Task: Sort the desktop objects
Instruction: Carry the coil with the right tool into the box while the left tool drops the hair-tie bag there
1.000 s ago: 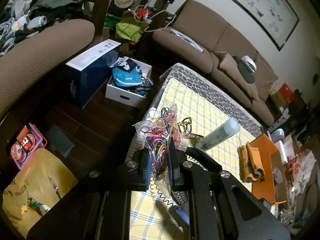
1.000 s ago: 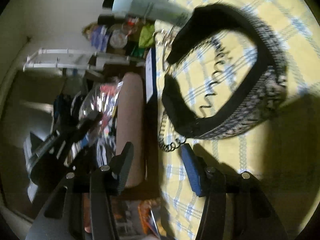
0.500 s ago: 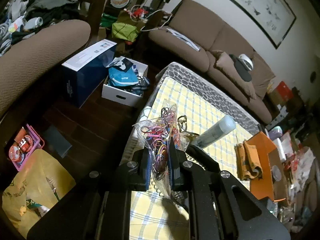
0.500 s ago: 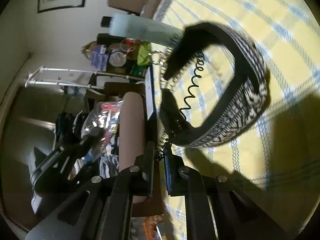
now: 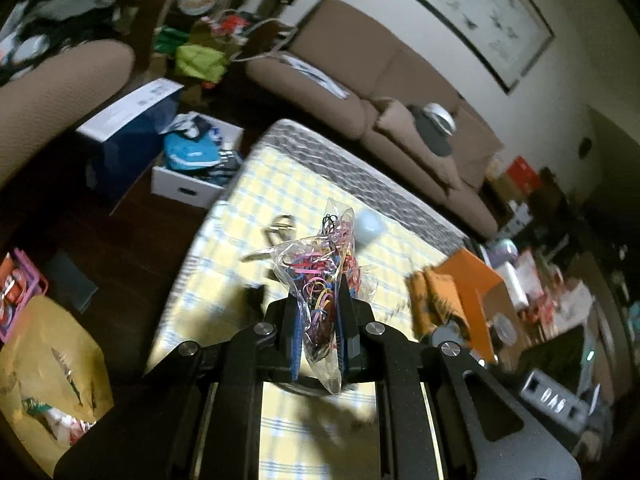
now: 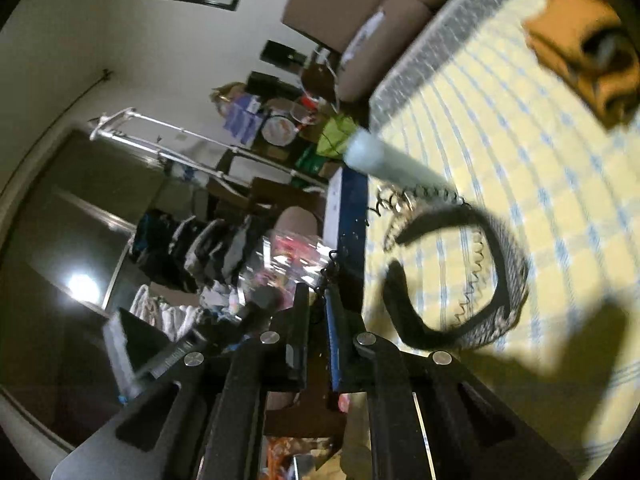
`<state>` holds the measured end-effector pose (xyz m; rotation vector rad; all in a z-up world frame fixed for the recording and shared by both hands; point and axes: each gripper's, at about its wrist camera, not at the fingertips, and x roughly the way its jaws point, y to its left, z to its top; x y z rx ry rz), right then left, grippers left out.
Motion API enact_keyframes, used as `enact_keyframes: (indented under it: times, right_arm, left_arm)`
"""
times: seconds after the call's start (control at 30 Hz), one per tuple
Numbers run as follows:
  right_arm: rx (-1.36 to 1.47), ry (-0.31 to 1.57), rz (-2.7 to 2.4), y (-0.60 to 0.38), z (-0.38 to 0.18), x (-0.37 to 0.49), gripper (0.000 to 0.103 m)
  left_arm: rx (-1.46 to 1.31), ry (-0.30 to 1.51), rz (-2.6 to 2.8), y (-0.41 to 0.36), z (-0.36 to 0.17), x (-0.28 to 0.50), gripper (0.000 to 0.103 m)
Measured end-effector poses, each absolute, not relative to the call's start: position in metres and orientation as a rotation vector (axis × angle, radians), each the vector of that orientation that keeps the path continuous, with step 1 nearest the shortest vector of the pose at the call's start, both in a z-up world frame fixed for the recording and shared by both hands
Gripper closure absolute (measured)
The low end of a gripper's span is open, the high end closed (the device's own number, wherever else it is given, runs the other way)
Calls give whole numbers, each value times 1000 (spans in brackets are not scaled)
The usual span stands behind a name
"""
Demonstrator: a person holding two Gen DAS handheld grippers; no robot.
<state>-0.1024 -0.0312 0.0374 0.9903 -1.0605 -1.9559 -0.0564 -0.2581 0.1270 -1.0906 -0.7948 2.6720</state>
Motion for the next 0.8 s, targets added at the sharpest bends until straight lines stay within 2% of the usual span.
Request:
enact_keyframes:
  times: [0.13,0.53,0.8]
  right_arm:
    - [929,-1030,-1987,-4,66,-102,95]
    - [792,-1014,-2095,105,129,-105,95]
    - [747,-947,-2266,194,155,-108,95]
  left_arm:
    - [-1075,-677,2637,-218,144,-56,91]
    - [-1079,-496,2488,-104,187,-68,91]
    - [-1114,-383,2380,-4,191,-88,91]
